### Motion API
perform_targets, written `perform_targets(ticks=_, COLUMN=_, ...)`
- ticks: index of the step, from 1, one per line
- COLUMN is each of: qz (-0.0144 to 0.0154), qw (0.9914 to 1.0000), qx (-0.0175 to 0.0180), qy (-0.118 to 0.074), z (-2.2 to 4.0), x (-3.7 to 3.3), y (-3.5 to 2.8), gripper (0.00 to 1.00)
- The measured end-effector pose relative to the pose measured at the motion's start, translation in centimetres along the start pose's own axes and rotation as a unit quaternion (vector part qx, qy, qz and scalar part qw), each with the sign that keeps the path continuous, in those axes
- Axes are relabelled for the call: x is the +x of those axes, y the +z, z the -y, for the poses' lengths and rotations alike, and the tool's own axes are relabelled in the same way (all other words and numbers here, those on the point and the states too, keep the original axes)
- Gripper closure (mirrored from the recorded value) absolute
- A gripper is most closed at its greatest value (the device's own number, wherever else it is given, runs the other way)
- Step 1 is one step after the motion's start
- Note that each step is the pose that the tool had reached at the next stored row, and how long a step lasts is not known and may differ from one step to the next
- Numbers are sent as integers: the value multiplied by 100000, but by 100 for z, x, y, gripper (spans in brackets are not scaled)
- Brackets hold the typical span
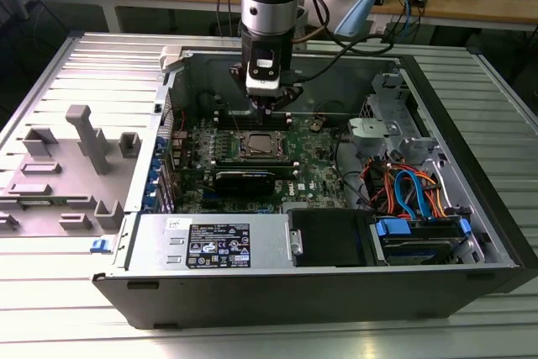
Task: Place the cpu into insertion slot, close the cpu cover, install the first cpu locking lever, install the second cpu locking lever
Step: 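Install the first cpu locking lever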
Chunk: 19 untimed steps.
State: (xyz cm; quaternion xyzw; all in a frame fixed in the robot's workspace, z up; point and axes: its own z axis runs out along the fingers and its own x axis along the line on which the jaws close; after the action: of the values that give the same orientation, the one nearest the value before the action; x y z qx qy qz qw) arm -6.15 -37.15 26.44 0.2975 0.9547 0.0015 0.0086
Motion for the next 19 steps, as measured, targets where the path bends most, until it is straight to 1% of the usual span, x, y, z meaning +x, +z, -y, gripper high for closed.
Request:
perform_targets(ticks=1, qz=-12, qw=99998, qx=-20, qy=-674, z=4, x=5, y=0, gripper=89)
perform_targets(ticks=3, qz=-20, qw=99997, qx=-32, qy=-769, z=24, x=32, y=-1, gripper=89)
perform_targets(ticks=4, qz=-24, qw=99992, qx=-36, qy=-1233, z=33, x=47, y=-1, gripper=89)
perform_targets(ticks=6, qz=-37, qw=99956, qx=-64, qy=-2980, z=34, x=47, y=-1, gripper=89)
perform_targets(ticks=7, qz=-52, qw=99879, qx=-91, qy=-4920, z=34, x=48, y=1, gripper=89)
perform_targets(ticks=8, qz=-67, qw=99776, qx=-119, qy=-6692, z=34, x=48, y=2, gripper=89)
perform_targets(ticks=10, qz=-84, qw=99630, qx=-141, qy=-8596, z=34, x=48, y=4, gripper=89)
perform_targets(ticks=11, qz=-92, qw=99514, qx=-167, qy=-9840, z=34, x=48, y=6, gripper=89)
perform_targets(ticks=13, qz=-107, qw=99314, qx=-195, qy=-11687, z=34, x=47, y=7, gripper=89)
perform_targets(ticks=14, qz=-115, qw=99199, qx=-208, qy=-12632, z=34, x=48, y=7, gripper=89)
perform_targets(ticks=15, qz=-125, qw=99048, qx=-230, qy=-13763, z=34, x=48, y=8, gripper=89)
perform_targets(ticks=16, qz=-131, qw=98920, qx=-245, qy=-14656, z=34, x=48, y=9, gripper=89)
perform_targets(ticks=17, qz=-137, qw=98753, qx=-270, qy=-15741, z=35, x=50, y=10, gripper=89)
perform_targets(ticks=18, qz=-141, qw=98713, qx=-272, qy=-15992, z=39, x=55, y=9, gripper=89)
perform_targets(ticks=19, qz=-142, qw=98694, qx=-272, qy=-16105, z=44, x=61, y=9, gripper=89)
